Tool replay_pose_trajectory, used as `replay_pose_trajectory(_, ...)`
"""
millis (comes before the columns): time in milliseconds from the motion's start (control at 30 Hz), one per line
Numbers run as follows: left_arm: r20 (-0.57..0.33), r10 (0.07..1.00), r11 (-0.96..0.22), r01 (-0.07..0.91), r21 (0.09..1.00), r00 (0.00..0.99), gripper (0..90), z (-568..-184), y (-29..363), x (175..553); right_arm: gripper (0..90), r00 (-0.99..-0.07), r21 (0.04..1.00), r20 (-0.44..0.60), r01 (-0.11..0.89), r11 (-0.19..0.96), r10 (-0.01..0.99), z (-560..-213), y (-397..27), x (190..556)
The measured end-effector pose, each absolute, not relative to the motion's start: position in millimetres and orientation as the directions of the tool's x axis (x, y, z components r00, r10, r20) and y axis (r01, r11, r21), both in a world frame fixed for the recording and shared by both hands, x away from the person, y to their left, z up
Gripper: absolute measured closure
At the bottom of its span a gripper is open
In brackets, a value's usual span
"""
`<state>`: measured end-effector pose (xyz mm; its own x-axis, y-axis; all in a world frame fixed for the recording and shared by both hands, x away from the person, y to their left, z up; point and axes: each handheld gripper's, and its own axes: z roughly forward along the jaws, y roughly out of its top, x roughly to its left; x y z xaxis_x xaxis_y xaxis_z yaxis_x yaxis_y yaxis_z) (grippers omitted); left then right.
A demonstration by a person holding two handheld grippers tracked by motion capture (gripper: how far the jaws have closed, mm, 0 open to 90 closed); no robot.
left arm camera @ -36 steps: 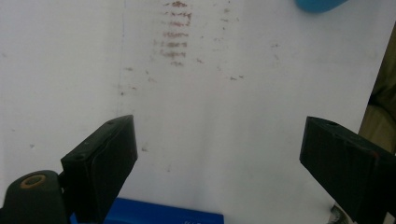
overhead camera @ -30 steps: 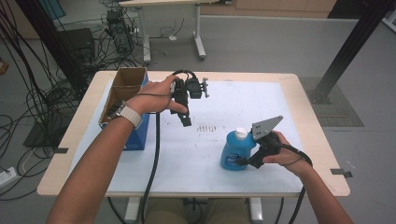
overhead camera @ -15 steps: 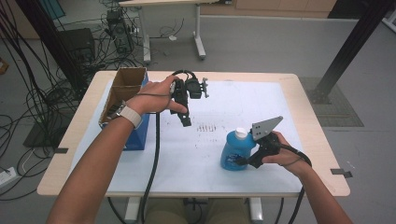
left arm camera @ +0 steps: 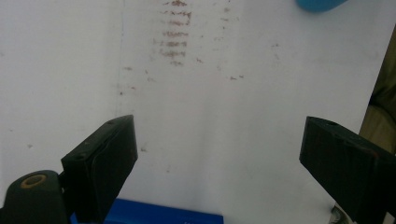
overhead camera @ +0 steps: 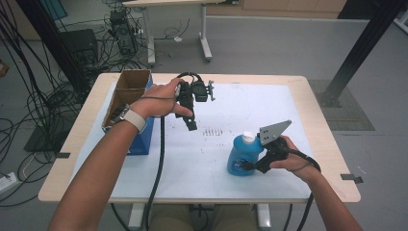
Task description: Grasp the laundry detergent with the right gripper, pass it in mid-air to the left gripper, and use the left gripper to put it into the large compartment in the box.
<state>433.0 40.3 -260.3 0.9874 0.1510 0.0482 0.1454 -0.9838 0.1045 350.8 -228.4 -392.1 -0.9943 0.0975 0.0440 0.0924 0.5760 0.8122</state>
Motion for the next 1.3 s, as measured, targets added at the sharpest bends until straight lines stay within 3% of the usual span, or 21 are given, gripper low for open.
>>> replay_pose_trajectory(1300,0.048,0.152,-0.983,0.147,0.106,0.987,11.7,-260.8,40.8,433.1,34.1,-0.995,0.833,0.039,0.081,0.548,0.088,-396.1,-230.0,351.4)
